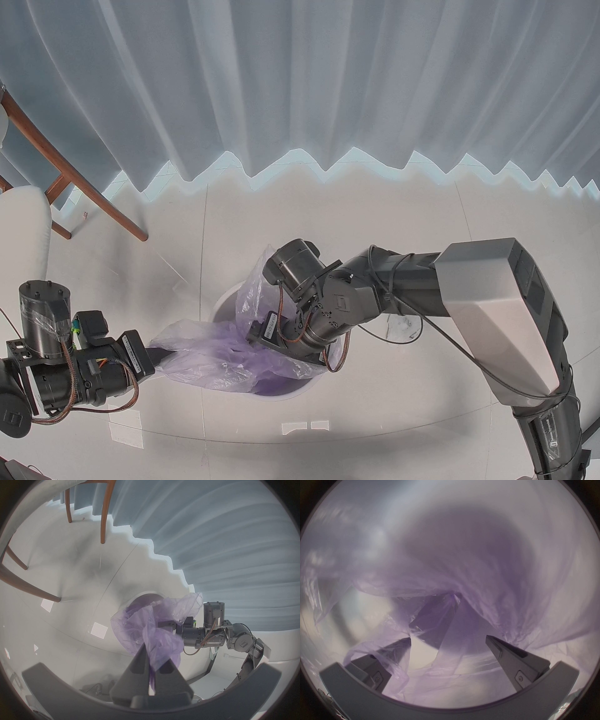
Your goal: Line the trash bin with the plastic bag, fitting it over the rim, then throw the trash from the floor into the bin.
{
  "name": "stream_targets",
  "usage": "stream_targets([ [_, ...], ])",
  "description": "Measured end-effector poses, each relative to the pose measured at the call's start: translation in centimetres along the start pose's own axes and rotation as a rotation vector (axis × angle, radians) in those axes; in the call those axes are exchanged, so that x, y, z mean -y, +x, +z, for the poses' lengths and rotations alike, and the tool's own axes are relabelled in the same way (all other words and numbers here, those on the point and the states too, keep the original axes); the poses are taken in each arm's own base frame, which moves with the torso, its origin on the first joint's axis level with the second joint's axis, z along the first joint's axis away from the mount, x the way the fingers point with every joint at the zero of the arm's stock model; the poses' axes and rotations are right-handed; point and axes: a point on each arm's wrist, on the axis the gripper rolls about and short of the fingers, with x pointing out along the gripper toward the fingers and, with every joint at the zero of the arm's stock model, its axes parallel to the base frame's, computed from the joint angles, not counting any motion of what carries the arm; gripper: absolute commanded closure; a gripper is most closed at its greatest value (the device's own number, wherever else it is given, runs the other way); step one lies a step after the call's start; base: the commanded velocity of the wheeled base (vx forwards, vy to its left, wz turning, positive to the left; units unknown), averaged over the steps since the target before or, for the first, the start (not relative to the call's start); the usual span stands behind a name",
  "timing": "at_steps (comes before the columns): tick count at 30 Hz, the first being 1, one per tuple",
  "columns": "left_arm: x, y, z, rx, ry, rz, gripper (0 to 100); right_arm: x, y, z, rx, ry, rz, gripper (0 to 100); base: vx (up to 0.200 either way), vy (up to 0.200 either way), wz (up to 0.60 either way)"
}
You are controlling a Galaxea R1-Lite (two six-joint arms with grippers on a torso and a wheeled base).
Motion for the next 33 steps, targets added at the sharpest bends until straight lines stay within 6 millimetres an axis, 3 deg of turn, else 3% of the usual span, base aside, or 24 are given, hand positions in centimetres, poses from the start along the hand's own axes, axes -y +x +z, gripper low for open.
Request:
stream_targets([
  [5,0.0,0.0,0.0,-0.010,0.002,-0.008,100,0.1,0.0,0.0,-0.020,0.003,0.003,0,0.000,0.000,0.00],
  [13,-0.1,0.0,-0.2,-0.016,0.004,-0.006,100,-1.1,0.0,0.7,0.053,-0.019,0.117,0,0.000,0.000,0.00],
  [19,-0.6,-0.2,-0.7,-0.026,0.003,0.008,100,-2.3,-0.9,0.1,0.063,-0.025,0.168,0,0.000,0.000,0.00],
  [24,-0.8,-0.5,-0.9,-0.026,0.002,0.009,100,-3.7,-4.1,-0.7,0.059,0.048,0.217,0,0.000,0.000,0.00],
  [33,-1.0,-0.9,-1.1,-0.021,-0.003,0.010,100,-4.8,-12.7,-3.9,-0.078,0.102,0.234,0,0.000,0.000,0.00],
])
